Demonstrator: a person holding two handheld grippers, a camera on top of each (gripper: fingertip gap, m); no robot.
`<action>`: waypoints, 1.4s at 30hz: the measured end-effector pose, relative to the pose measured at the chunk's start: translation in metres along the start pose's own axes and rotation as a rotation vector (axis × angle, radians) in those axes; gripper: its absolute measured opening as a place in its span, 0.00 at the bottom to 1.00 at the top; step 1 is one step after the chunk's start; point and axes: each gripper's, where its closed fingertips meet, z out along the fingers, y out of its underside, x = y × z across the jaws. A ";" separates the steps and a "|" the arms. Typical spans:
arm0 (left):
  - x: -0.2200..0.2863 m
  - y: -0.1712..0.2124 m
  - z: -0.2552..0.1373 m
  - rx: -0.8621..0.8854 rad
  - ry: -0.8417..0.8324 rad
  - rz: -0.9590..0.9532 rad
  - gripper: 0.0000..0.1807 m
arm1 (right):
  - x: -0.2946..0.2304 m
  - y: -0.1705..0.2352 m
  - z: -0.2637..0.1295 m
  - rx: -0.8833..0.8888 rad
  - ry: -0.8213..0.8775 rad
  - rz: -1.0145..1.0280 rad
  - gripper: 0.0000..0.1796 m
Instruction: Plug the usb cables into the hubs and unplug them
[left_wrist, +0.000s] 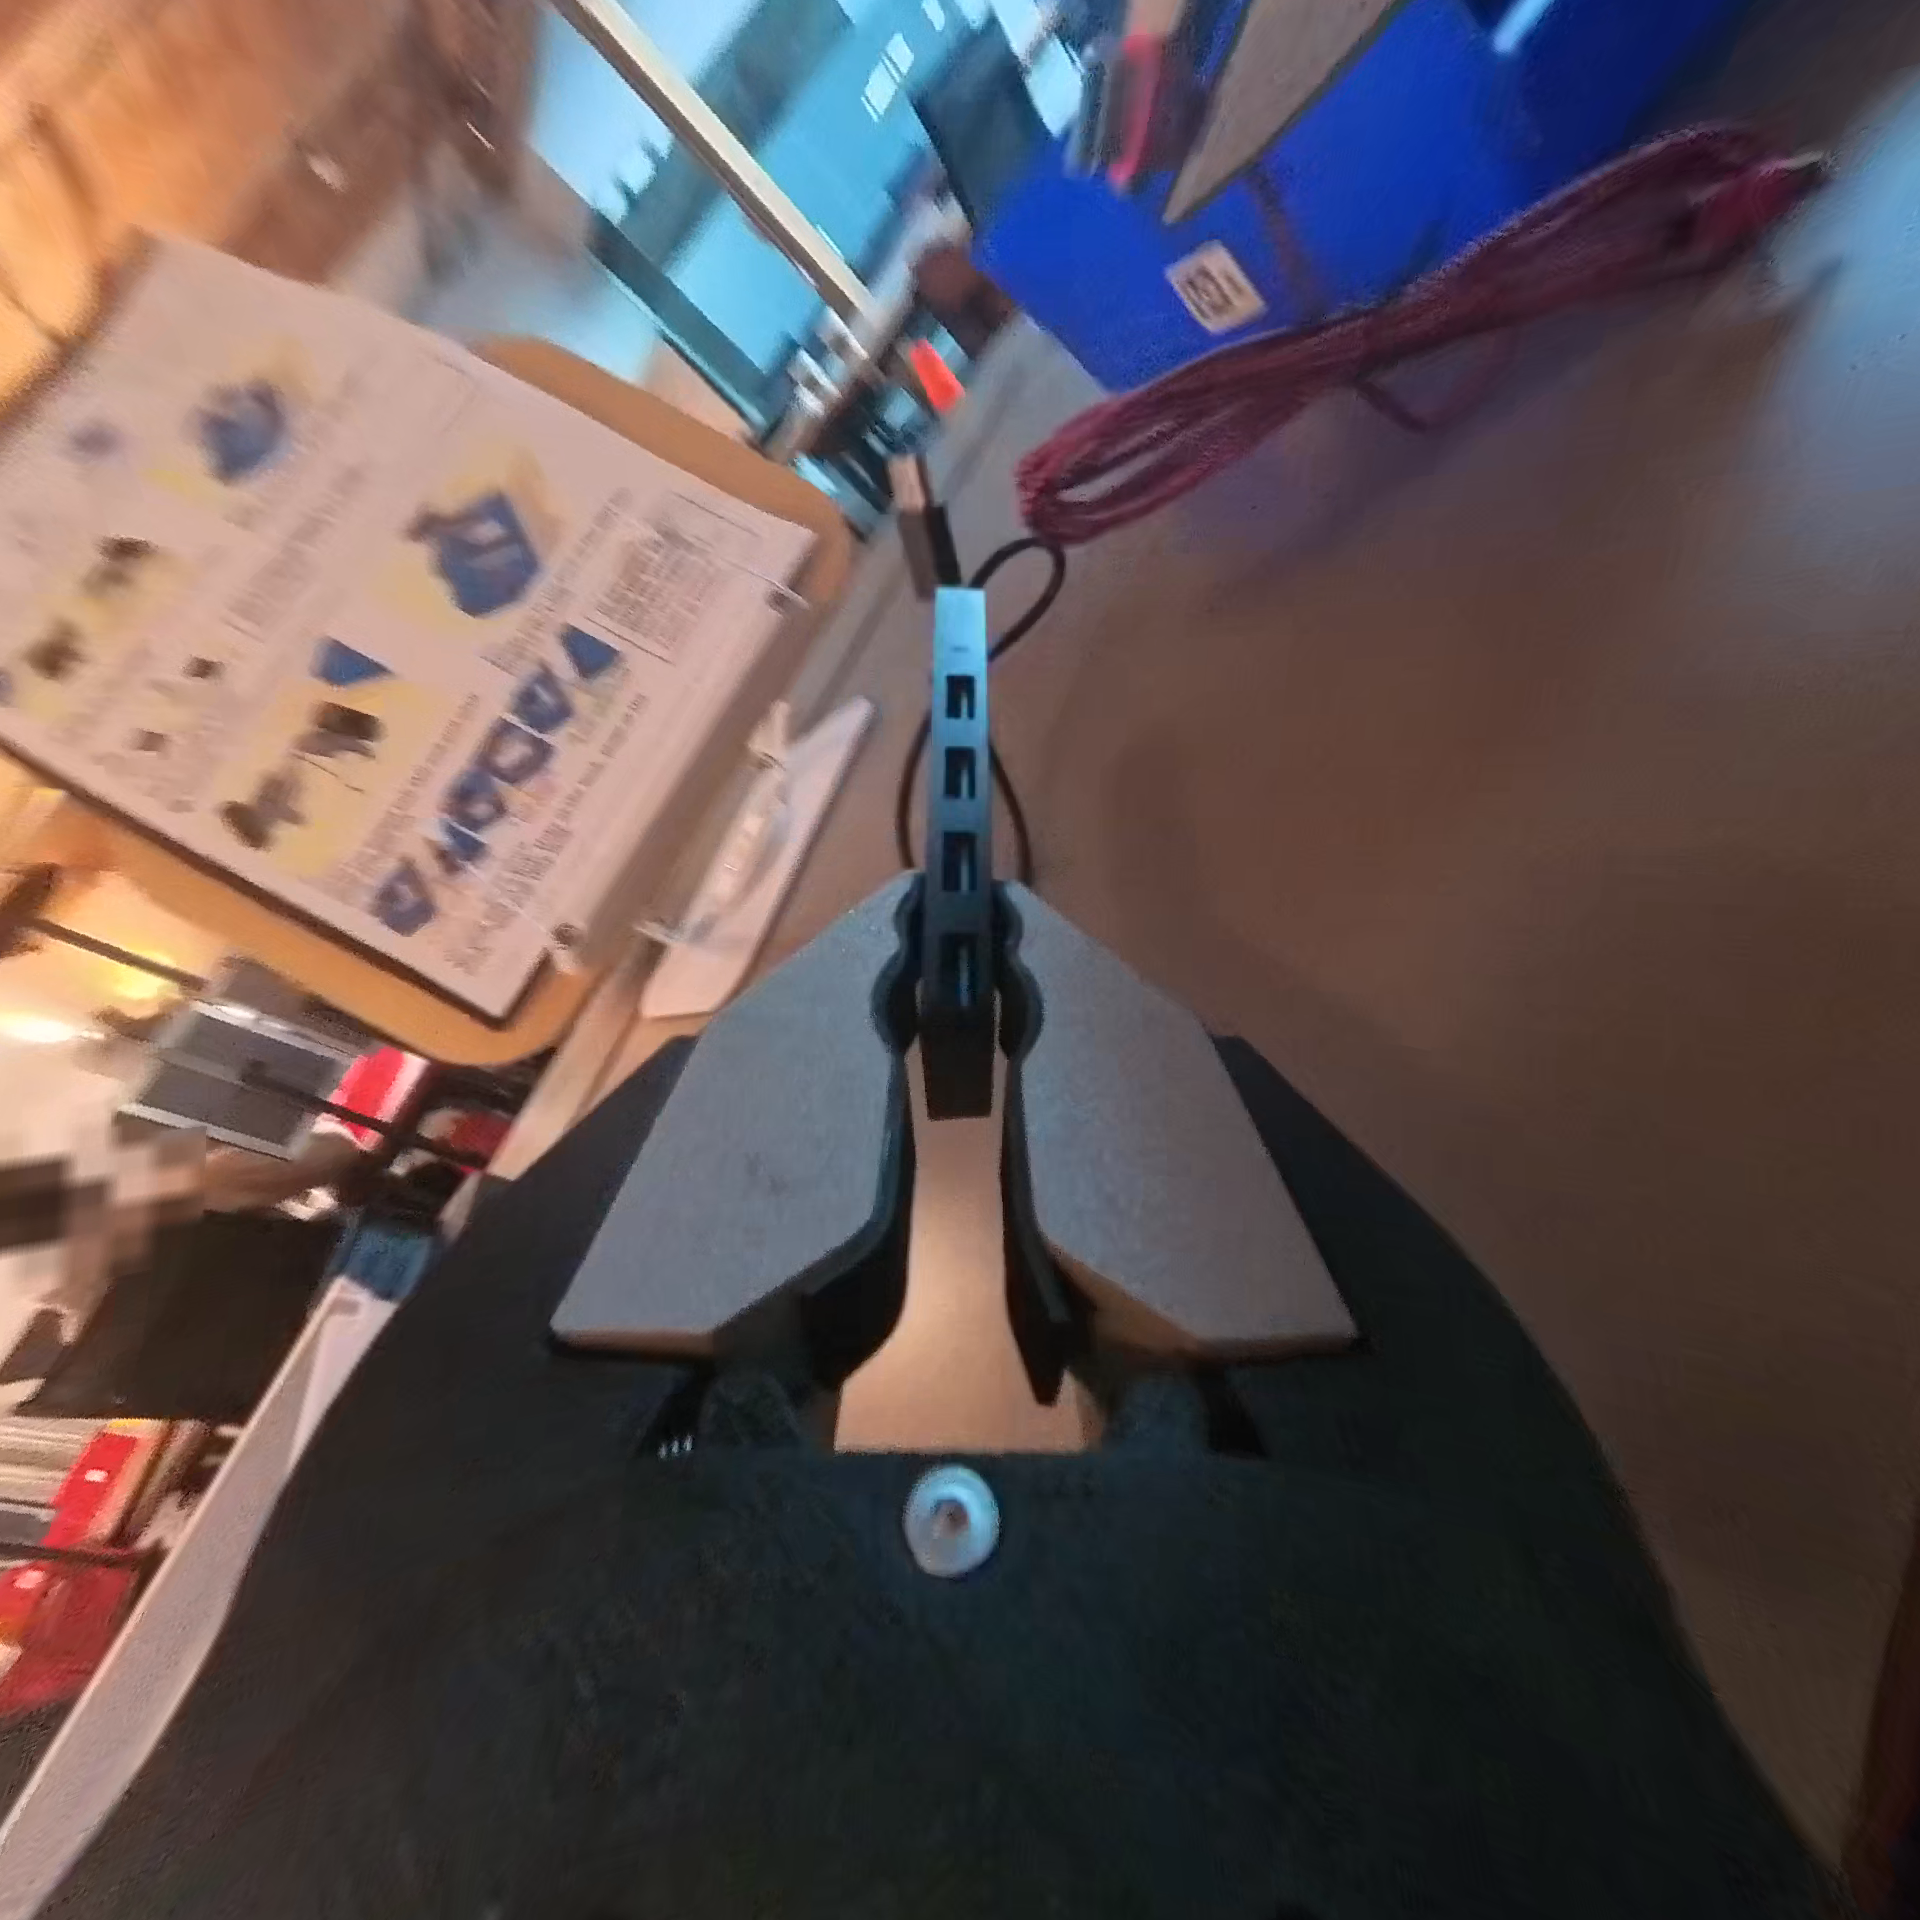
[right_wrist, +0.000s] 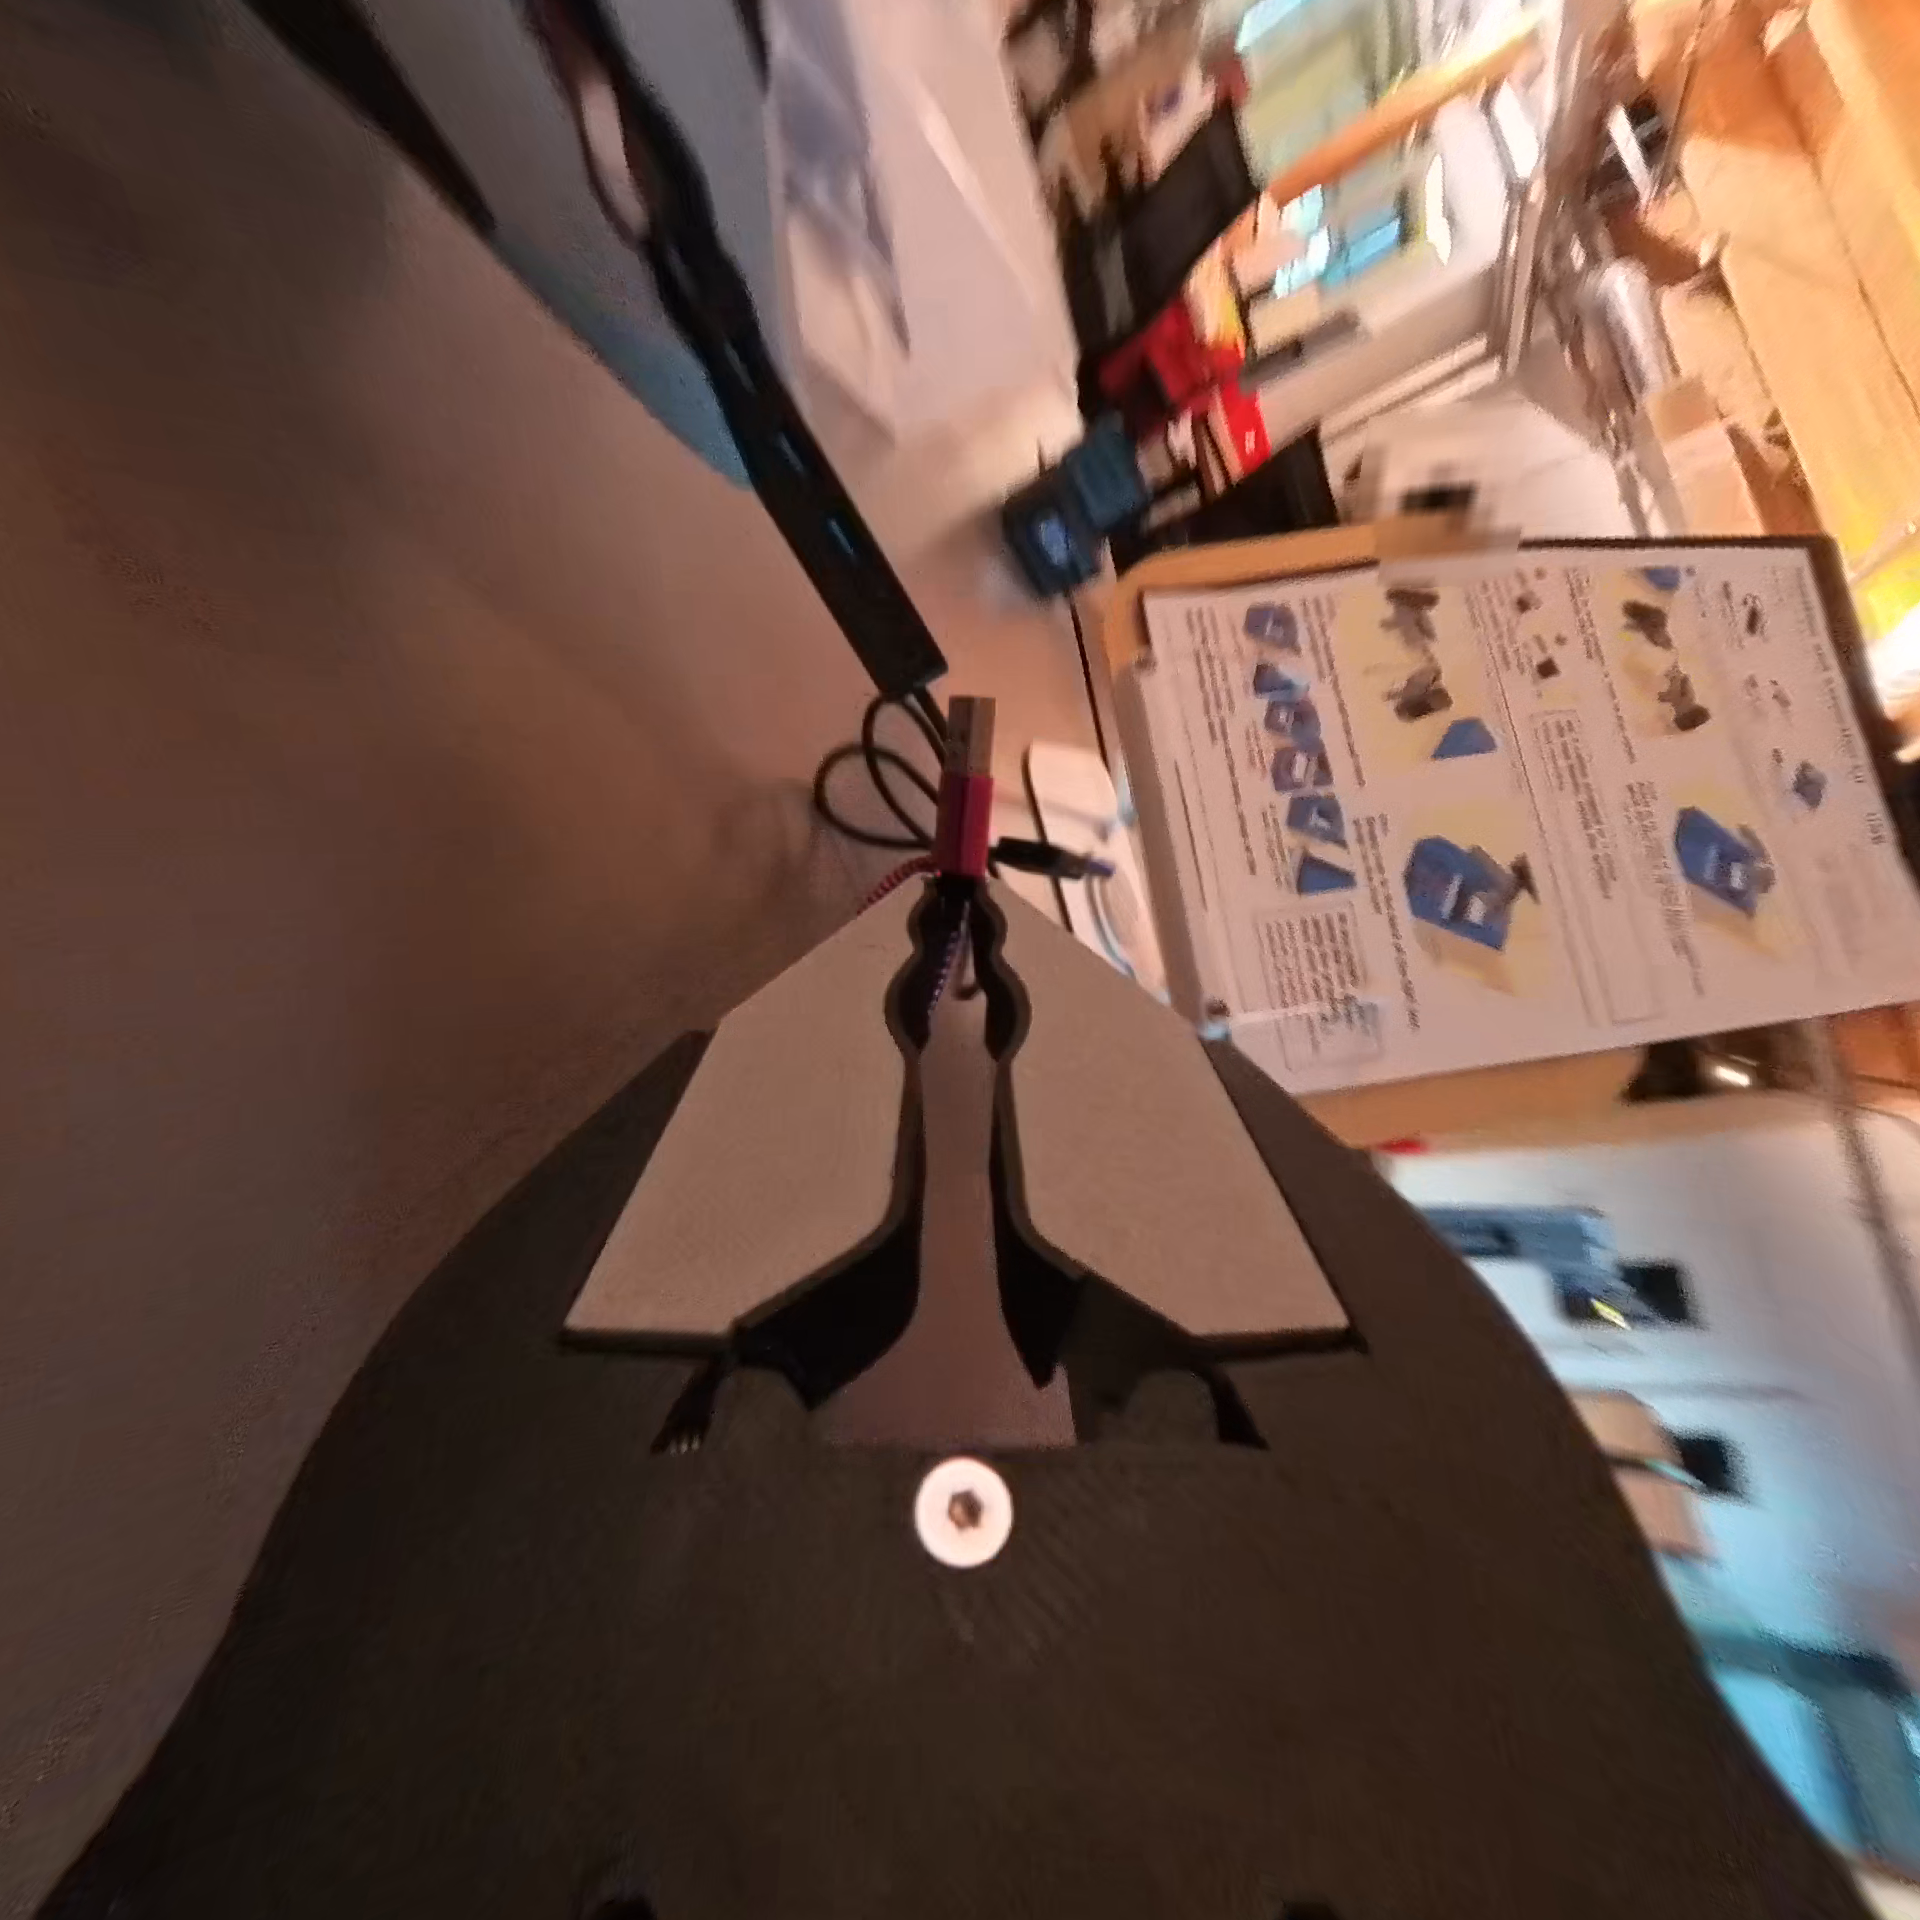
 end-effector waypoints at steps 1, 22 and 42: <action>0.006 -0.002 0.002 -0.050 0.045 0.007 0.04 | -0.003 0.004 0.005 -0.077 0.010 -0.069 0.01; -0.033 0.030 -0.002 -0.300 -0.103 0.126 0.05 | -0.054 0.035 0.019 -0.285 -0.282 0.112 0.23; 0.012 -0.091 -0.030 0.101 -0.029 0.310 0.04 | -0.003 -0.051 0.011 0.147 -0.017 0.219 0.08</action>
